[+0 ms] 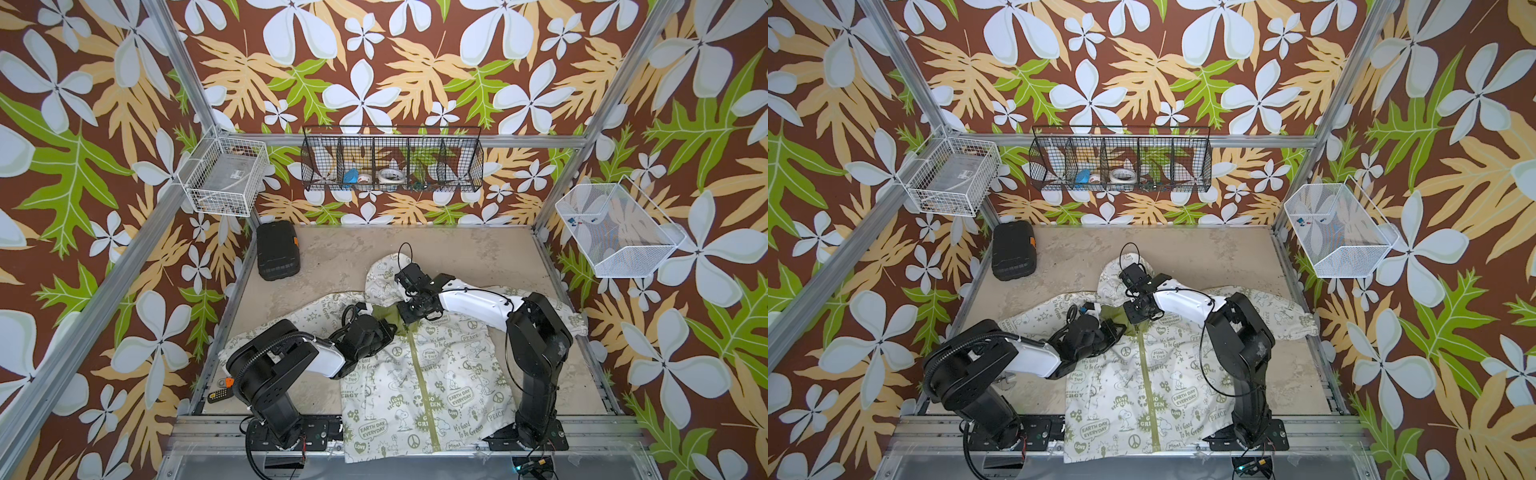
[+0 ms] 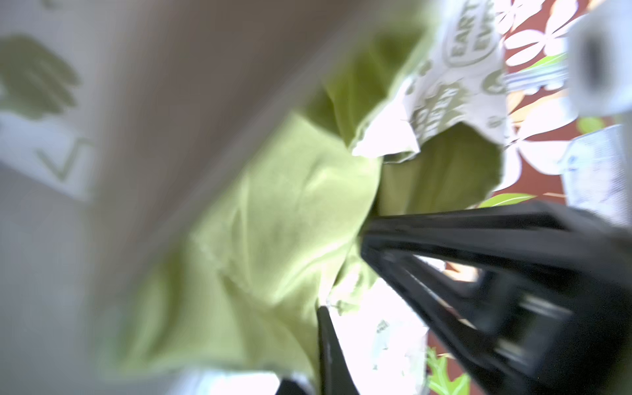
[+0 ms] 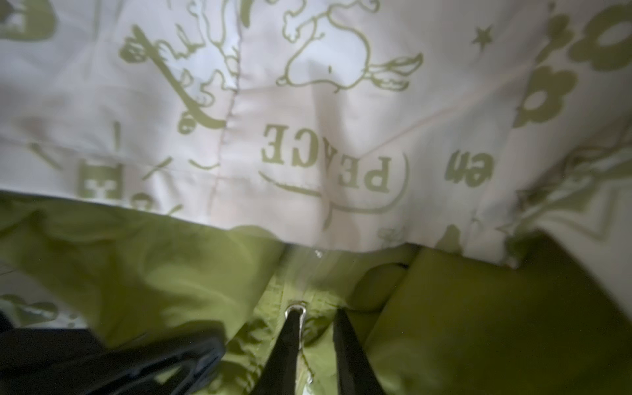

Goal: Unzip the jacket
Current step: Flatten out the jacket at the center of the board.

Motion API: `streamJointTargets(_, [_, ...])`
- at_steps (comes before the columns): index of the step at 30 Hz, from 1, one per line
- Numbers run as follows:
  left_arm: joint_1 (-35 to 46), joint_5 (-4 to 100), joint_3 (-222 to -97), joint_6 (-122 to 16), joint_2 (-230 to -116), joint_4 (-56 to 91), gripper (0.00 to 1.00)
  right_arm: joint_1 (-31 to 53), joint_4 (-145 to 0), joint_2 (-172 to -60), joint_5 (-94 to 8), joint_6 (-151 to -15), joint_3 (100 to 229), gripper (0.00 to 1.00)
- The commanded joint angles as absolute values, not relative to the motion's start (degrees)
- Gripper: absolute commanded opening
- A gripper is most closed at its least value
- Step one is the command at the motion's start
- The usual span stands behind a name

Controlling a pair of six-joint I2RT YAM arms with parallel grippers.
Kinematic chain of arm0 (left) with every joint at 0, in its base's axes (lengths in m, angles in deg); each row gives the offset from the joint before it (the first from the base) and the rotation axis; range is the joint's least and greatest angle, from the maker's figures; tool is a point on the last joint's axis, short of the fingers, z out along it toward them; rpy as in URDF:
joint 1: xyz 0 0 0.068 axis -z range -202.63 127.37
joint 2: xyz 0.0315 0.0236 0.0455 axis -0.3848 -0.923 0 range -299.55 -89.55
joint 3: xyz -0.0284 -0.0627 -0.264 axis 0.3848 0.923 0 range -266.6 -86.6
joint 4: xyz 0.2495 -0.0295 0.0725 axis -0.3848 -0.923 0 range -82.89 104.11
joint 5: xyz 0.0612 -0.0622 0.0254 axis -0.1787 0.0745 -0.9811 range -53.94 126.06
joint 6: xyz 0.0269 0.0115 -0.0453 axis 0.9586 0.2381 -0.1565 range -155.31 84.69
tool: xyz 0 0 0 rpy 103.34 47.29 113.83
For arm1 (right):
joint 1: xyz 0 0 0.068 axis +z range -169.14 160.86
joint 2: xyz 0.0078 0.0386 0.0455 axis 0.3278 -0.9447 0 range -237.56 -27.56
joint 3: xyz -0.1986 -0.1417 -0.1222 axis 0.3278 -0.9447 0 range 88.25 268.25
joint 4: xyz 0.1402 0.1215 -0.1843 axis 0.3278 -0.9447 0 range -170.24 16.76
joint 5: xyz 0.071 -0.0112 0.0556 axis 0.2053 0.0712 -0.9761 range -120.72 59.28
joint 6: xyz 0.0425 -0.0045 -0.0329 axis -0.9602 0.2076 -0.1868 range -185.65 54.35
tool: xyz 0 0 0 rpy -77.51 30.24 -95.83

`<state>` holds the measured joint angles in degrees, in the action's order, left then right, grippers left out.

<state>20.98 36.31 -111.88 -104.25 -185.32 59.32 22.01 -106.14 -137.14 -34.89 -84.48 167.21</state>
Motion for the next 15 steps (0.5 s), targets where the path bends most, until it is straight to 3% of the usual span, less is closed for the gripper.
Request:
streamJointTargets(1, [21.1, 36.1, -111.8, -104.3, -186.5, 59.5, 0.00, 22.1, -105.1, -136.4, -38.3, -85.0, 166.8, 0.29])
streamJointTargets(15, [21.1, 36.6, -110.5, -106.6, -188.7, 61.4, 0.00, 22.7, -104.5, -140.1, -38.2, -84.4, 164.7, 0.27])
